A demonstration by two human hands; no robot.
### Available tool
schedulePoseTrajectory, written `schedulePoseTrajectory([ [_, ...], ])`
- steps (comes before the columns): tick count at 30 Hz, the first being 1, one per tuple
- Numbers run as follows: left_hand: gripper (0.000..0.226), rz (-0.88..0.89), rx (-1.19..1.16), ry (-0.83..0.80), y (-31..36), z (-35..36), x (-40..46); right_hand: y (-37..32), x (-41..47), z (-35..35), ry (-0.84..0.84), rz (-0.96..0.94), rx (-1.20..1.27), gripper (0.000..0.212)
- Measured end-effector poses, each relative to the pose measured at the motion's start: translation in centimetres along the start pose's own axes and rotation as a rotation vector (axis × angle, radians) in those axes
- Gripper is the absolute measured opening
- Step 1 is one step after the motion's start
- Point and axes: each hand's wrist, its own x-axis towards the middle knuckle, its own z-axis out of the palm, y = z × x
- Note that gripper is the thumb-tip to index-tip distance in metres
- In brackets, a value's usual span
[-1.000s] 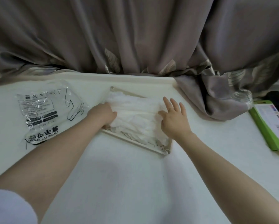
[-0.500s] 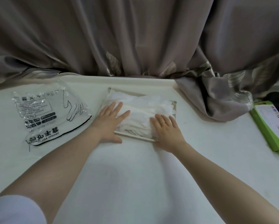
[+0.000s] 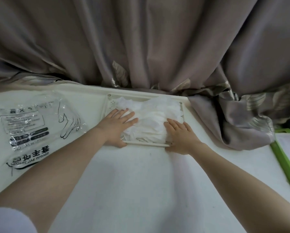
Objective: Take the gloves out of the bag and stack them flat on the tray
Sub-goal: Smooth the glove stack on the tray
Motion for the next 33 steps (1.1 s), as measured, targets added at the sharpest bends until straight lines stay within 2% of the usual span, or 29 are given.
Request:
schedulePoseTrajectory([
  [3,0.104,0.003,-0.032,0.046,0.2,-0.3,-0.6,-0.3,-0.2,-0.6,-0.010,0.018,-0.013,0.106],
  [5,0.099,0.006,-0.146,0.149,0.2,-0.8,-1.3,-0.9,-0.5,-1.1,-0.024,0.051,-0.001,0.108],
  [7,0.086,-0.038,-0.263,0.352,0.2,-1.3,-2.6,-2.3,-1.1,-1.9,0.058,0.080,-0.002,0.094],
  [9,0.068,-0.209,-0.304,0.507,-0.2,-1.1,-4.2,-4.3,-1.8,-2.5,0.193,0.098,-0.008,0.066],
  [10,0.061,-0.333,-0.298,0.531,-0.7,-0.8,-5.0,-5.6,-2.2,-2.6,0.250,0.091,0.008,0.052],
  [12,0.073,-0.611,-0.310,0.438,-2.1,0.4,-7.0,-8.5,-3.2,-2.7,0.323,0.036,0.063,0.035],
  [15,0.106,-0.919,-0.469,0.073,-3.5,2.6,-9.5,-11.6,-3.8,-2.4,0.424,-0.040,0.113,0.029],
  [16,0.105,-0.969,-0.542,0.009,-3.8,3.3,-10.3,-12.7,-4.0,-2.3,0.450,-0.048,0.131,0.028],
  [17,0.094,-0.981,-0.575,-0.013,-3.9,3.9,-11.0,-13.6,-4.1,-2.2,0.476,-0.055,0.161,0.027],
  [19,0.049,-0.880,-0.458,0.033,-4.2,4.7,-12.1,-15.3,-4.4,-2.0,0.513,-0.076,0.262,0.024],
  [20,0.035,-0.797,-0.374,0.057,-4.3,5.0,-12.6,-16.3,-4.6,-1.8,0.510,-0.089,0.310,0.021],
  [22,0.024,-0.614,-0.368,0.082,-4.6,5.1,-13.2,-17.9,-4.6,-1.4,0.466,-0.120,0.408,0.025],
  [23,0.020,-0.525,-0.523,0.068,-4.7,5.3,-13.5,-18.6,-4.5,-1.2,0.423,-0.142,0.473,0.037],
  [25,0.021,-0.299,-1.000,-0.014,-3.8,4.1,-14.4,-19.8,-4.5,-1.0,0.291,-0.198,0.671,0.075],
  [26,0.025,-0.218,-1.215,-0.002,-2.9,3.1,-14.8,-20.5,-4.5,-0.9,0.208,-0.218,0.780,0.091],
  [27,0.027,-0.200,-1.436,0.044,-2.1,2.0,-15.2,-21.1,-4.7,-0.9,0.129,-0.230,0.886,0.101],
  [28,0.028,-0.227,-1.689,0.099,-1.4,0.8,-15.6,-21.8,-4.9,-0.7,0.073,-0.233,1.001,0.102],
  [30,0.028,-0.235,-2.103,0.144,-0.5,-1.5,-15.9,-23.1,-5.5,-0.3,0.051,-0.187,1.239,0.076],
  [31,0.029,-0.232,-2.187,0.151,-0.3,-2.2,-16.2,-23.6,-5.6,-0.1,0.065,-0.130,1.354,0.056],
  [33,0.030,-0.271,-2.101,0.224,-0.3,-2.7,-16.4,-24.2,-5.8,-0.3,0.088,-0.057,1.527,0.029],
])
